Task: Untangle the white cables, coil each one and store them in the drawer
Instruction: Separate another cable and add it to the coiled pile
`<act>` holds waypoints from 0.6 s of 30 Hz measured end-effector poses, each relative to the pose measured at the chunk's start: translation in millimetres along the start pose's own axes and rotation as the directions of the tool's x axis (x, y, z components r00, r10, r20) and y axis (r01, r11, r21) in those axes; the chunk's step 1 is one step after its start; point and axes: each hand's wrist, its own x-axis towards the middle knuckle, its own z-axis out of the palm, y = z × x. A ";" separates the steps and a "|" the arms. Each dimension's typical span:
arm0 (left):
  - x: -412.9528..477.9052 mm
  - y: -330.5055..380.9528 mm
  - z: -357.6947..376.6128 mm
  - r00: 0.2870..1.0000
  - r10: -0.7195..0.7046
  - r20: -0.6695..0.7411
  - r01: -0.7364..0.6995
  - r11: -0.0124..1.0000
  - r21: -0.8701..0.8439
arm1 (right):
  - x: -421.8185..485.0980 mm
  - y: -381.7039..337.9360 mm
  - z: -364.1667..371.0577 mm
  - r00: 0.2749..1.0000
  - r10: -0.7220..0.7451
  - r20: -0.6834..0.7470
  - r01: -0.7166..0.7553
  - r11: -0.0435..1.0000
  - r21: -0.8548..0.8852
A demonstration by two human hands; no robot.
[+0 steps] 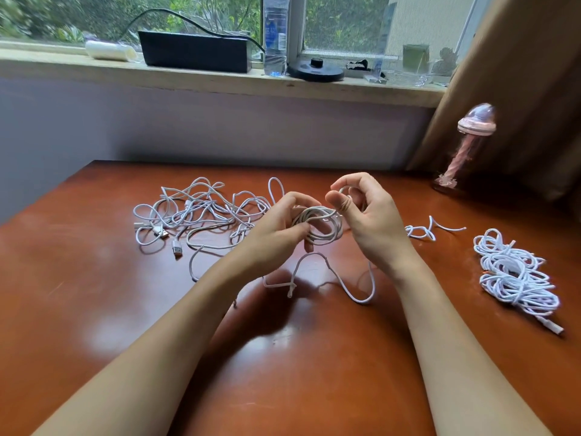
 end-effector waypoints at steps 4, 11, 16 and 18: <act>-1.2 5.7 -0.7 0.999 0.008 0.050 -0.004 0.996 -0.089 | -0.2 -4.2 -2.0 0.997 0.045 -0.058 -0.039 0.994 0.106; -2.4 13.6 -2.5 0.998 -0.028 0.061 0.041 0.971 -0.234 | 0.1 6.1 2.0 0.988 0.138 -0.070 -0.126 0.981 0.147; 0.0 12.8 -0.2 0.996 -0.063 0.063 0.083 0.904 -0.420 | -1.9 7.3 10.8 0.981 0.191 -0.041 -0.176 0.953 0.246; 0.9 13.5 -0.5 0.996 -0.075 0.048 0.089 0.864 -0.495 | -3.0 7.2 15.2 0.982 0.187 -0.008 -0.178 0.943 0.281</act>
